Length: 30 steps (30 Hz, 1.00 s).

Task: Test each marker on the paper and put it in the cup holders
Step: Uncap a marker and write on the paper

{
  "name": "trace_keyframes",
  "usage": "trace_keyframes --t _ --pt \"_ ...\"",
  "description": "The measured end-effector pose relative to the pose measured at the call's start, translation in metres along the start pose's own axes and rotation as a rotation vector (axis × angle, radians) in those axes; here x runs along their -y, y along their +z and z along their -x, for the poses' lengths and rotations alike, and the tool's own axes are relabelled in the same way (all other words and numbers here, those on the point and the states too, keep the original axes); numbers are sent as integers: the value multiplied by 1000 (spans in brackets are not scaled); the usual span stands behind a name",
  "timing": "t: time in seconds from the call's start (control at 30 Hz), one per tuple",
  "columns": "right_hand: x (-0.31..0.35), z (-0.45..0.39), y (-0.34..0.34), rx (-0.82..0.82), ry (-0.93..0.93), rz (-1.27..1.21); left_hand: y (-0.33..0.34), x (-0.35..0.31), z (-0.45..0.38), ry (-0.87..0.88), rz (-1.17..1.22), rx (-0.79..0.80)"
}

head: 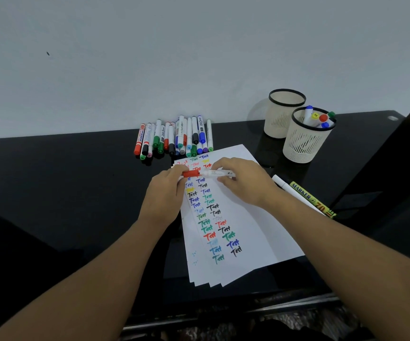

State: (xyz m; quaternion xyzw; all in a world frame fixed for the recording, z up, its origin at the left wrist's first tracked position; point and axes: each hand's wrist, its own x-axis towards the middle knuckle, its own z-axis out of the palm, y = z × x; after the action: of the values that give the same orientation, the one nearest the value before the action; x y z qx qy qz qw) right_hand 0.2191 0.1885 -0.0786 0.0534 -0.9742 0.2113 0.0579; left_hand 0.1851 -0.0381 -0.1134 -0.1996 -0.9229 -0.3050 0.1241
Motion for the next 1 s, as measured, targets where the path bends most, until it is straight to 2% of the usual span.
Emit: trace_keyframes --t 0.2,0.4,0.53,0.67,0.8,1.0 --pt "13 -2 6 28 -70 41 -2 -5 3 105 -14 -4" --pt "23 -5 0 27 -167 271 -2 -5 4 139 -14 -23" --pt "24 -5 -2 116 -197 143 -2 -3 2 59 20 35" --pt "22 -1 -2 106 -179 95 -1 -5 0 -27 101 56" --pt "16 -1 -2 111 -119 91 3 1 -1 49 -45 39" --pt "14 4 -5 49 -79 -5 6 3 -1 52 -42 36"
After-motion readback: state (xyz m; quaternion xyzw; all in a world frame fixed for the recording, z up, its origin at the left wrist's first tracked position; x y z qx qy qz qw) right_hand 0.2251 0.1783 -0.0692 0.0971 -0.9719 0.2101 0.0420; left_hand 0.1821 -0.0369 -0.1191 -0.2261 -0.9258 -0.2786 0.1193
